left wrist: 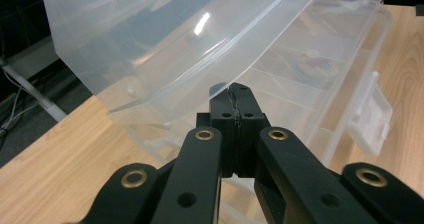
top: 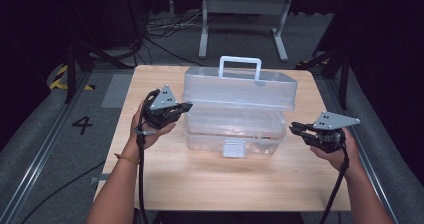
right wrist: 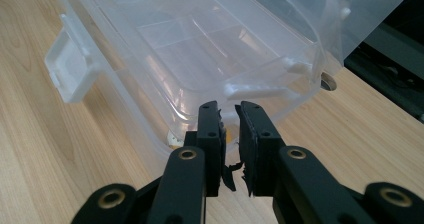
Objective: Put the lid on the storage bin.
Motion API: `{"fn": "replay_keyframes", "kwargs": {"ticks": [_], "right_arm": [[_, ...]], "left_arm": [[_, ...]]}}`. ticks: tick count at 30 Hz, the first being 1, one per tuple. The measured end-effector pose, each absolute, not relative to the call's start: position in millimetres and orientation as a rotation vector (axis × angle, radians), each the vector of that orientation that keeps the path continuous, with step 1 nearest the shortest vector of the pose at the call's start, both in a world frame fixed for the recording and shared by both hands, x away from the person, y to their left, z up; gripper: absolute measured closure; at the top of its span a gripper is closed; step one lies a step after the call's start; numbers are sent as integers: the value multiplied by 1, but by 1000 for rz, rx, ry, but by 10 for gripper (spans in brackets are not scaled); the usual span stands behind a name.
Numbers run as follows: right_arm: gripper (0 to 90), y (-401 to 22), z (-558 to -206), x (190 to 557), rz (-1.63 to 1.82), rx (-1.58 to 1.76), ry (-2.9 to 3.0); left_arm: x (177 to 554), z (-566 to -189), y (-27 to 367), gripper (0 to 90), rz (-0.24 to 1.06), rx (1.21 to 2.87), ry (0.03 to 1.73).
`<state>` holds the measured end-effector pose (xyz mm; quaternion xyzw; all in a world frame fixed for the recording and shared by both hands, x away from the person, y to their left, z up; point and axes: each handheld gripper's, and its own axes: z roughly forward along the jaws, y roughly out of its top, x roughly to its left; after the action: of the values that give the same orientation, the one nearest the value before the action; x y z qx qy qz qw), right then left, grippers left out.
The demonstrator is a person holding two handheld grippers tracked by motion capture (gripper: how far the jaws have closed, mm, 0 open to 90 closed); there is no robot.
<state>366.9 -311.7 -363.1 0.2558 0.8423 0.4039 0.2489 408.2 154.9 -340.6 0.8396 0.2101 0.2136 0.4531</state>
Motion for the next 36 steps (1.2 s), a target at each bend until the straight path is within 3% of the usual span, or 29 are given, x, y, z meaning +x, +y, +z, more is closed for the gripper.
{"fn": "replay_keyframes", "kwargs": {"ticks": [36], "right_arm": [[791,-314,-372,367,1063,710,2328]], "left_arm": [[389,-371,160,900,512,2152,572]]}}
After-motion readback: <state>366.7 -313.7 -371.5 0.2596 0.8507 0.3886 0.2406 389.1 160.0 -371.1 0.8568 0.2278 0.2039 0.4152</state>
